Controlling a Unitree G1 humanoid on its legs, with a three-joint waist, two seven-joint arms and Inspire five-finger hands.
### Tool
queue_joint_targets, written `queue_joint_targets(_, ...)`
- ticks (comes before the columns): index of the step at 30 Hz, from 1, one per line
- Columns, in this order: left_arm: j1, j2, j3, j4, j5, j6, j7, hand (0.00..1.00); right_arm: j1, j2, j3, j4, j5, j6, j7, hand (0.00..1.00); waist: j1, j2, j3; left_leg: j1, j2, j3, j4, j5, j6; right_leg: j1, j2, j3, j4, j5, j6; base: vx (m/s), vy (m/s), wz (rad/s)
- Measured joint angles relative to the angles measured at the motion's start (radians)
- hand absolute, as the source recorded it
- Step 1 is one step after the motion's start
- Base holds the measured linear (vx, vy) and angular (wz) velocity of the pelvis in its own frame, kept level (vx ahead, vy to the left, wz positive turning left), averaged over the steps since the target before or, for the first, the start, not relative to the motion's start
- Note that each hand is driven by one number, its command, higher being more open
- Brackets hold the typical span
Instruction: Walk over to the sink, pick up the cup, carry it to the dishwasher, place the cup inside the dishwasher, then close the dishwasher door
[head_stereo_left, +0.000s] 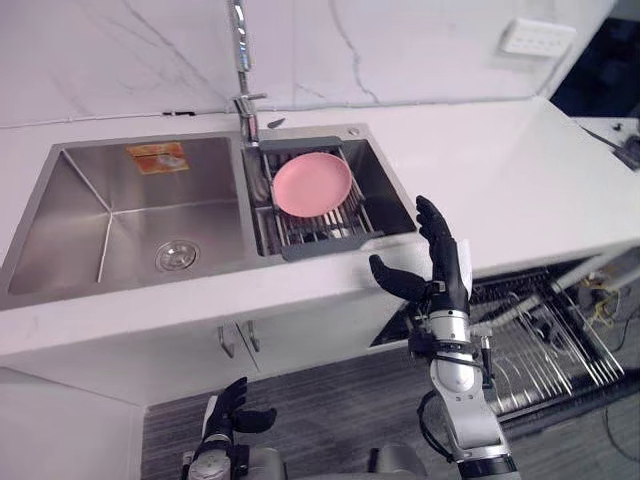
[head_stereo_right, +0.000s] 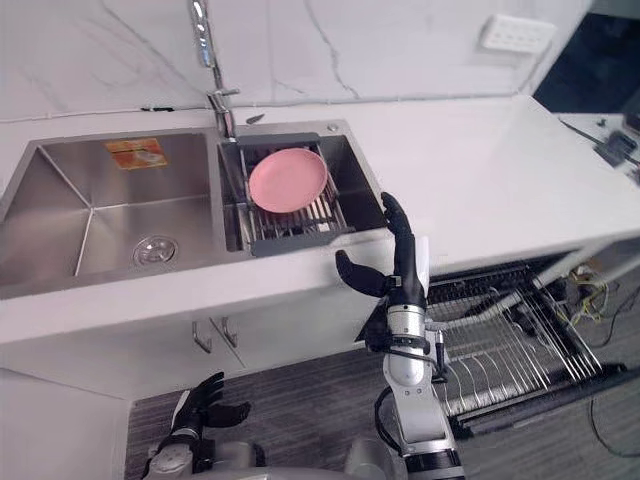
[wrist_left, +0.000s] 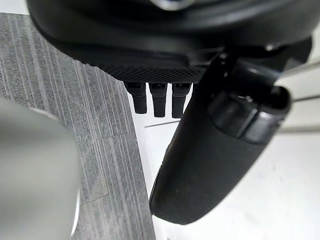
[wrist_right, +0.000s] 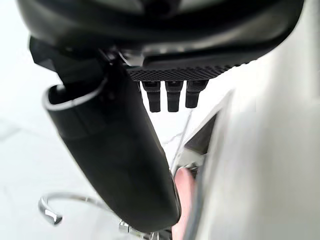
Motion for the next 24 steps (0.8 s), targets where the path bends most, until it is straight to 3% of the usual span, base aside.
queue_joint_targets(1, 0.001, 0.001, -0.004, 0.007, 0.0, 0.0, -0.002, 0.9, -0.018, -0.015, -0.004, -0.007, 0.0, 0.0, 0.0, 0.9, -0.008, -0.006, -0.004, 0.009, -0.004, -0.029, -0.003, -0.012, -0.021, -0.016, 0.041, 0.013, -0.124, 0.036, -0.001, 0.34, -0.119, 0.74)
queue_joint_targets(2, 0.001, 0.004, -0.005, 0.008, 0.0, 0.001, -0.003, 0.9, -0.019, -0.019, -0.009, -0.016, 0.0, 0.0, -0.001, 0.9, -0.012, -0.014, -0.009, 0.01, -0.012, -0.039, 0.005, -0.023, -0.036, -0.009, 0.05, 0.018, -0.215, 0.124, -0.011, 0.38, -0.122, 0.79)
queue_joint_targets(3, -0.017, -0.007, -0.006, 0.043, 0.002, 0.003, -0.003, 0.9, -0.017, -0.042, -0.02, -0.02, 0.0, -0.001, -0.003, 0.9, -0.014, 0.032, -0.006, 0.017, 0.016, -0.065, 0.025, -0.043, -0.049, 0.016, 0.077, 0.004, -0.211, 0.158, -0.018, 0.39, -0.092, 0.47)
queue_joint_targets(4, -0.005, -0.029, 0.0, 0.044, 0.003, 0.002, -0.002, 0.9, -0.009, -0.059, -0.019, -0.025, 0.0, 0.0, 0.0, 0.9, -0.007, 0.063, -0.023, 0.019, 0.05, -0.057, 0.028, -0.043, -0.054, 0.05, 0.1, -0.006, -0.26, 0.159, -0.021, 0.39, -0.087, 0.26)
queue_joint_targets(5, -0.002, -0.037, 0.005, 0.044, 0.003, 0.0, -0.002, 0.9, -0.007, -0.066, -0.02, -0.027, 0.0, 0.0, 0.001, 0.9, -0.006, 0.074, -0.026, 0.024, 0.062, -0.049, 0.031, -0.042, -0.058, 0.067, 0.11, -0.009, -0.28, 0.159, -0.026, 0.35, -0.073, 0.01)
queue_joint_targets(6, -0.001, -0.043, 0.006, 0.045, 0.003, 0.001, -0.002, 0.9, -0.005, -0.071, -0.024, -0.028, 0.0, 0.0, 0.001, 0.9, -0.008, 0.081, -0.024, 0.026, 0.072, -0.041, 0.048, -0.04, -0.061, 0.091, 0.119, -0.015, -0.302, 0.159, -0.029, 0.29, -0.064, 0.09)
queue_joint_targets(8, -0.005, -0.041, 0.007, 0.043, 0.017, 0.002, -0.01, 0.9, 0.018, -0.073, -0.052, -0.031, 0.001, 0.001, 0.001, 0.9, -0.017, 0.086, -0.021, -0.033, 0.094, -0.022, 0.272, -0.018, -0.082, 0.195, 0.129, -0.029, -0.39, 0.162, -0.038, 0.29, -0.022, 0.17)
queue_joint_targets(9, -0.004, -0.042, 0.018, 0.036, 0.003, 0.032, -0.03, 0.9, 0.035, -0.069, -0.057, -0.044, 0.002, 0.001, 0.0, 0.9, -0.015, 0.082, -0.012, -0.085, 0.111, -0.02, 0.414, -0.014, -0.077, 0.259, 0.125, -0.031, -0.434, 0.165, -0.044, 0.25, 0.044, 0.17)
queue_joint_targets(10, -0.006, -0.045, 0.038, 0.042, -0.019, 0.043, -0.037, 0.9, 0.038, -0.066, -0.063, -0.054, 0.003, 0.0, -0.003, 0.9, -0.017, 0.084, -0.011, -0.11, 0.118, -0.013, 0.45, -0.036, -0.072, 0.278, 0.123, -0.032, -0.446, 0.165, -0.044, 0.25, 0.102, 0.24)
queue_joint_targets(12, -0.013, -0.042, 0.042, 0.018, -0.04, 0.083, -0.107, 0.9, 0.027, -0.063, -0.085, -0.078, 0.003, -0.004, -0.011, 0.9, -0.015, 0.095, 0.003, -0.182, 0.118, 0.0, 0.4, -0.079, -0.056, 0.293, 0.11, -0.033, -0.455, 0.166, -0.043, 0.09, 0.123, 0.28)
queue_joint_targets(13, -0.022, -0.037, 0.017, 0.008, -0.033, 0.084, -0.123, 0.9, 0.013, -0.061, -0.087, -0.077, 0.003, -0.004, -0.014, 0.9, -0.01, 0.099, 0.014, -0.184, 0.105, 0.003, 0.259, -0.064, -0.06, 0.291, 0.103, -0.035, -0.453, 0.166, -0.037, 0.02, 0.157, 0.16)
queue_joint_targets(14, -0.025, -0.037, 0.001, 0.002, -0.019, 0.084, -0.128, 0.9, 0.004, -0.065, -0.081, -0.073, 0.002, -0.005, -0.009, 0.9, -0.003, 0.108, 0.022, -0.162, 0.101, 0.0, 0.129, 0.065, -0.051, 0.294, 0.109, -0.028, -0.452, 0.161, -0.021, -0.01, 0.187, 0.05)
queue_joint_targets(16, -0.039, -0.015, -0.019, -0.011, -0.007, 0.084, -0.14, 0.9, 0.003, -0.054, -0.05, -0.068, 0.0, -0.006, 0.006, 0.9, 0.009, 0.067, 0.04, -0.122, 0.066, 0.019, 0.047, 0.102, -0.056, 0.297, 0.085, 0.013, -0.467, 0.162, -0.006, -0.04, 0.122, -0.03)
queue_joint_targets(18, -0.049, -0.014, -0.017, 0.004, 0.024, 0.08, -0.137, 0.9, 0.003, -0.055, -0.03, -0.068, -0.005, -0.007, 0.024, 0.9, 0.005, 0.056, 0.043, -0.084, 0.044, 0.035, -0.018, 0.137, -0.046, 0.314, 0.069, 0.04, -0.502, 0.166, 0.0, -0.09, 0.049, -0.08)
queue_joint_targets(24, -0.043, -0.016, -0.011, 0.054, 0.039, 0.038, -0.06, 0.9, 0.066, -0.105, -0.038, -0.069, -0.031, -0.014, 0.037, 0.9, -0.023, 0.059, 0.024, -0.033, 0.03, 0.06, -0.156, 0.207, -0.048, 0.317, 0.065, 0.065, -0.566, 0.189, 0.009, -0.02, -0.015, -0.13)
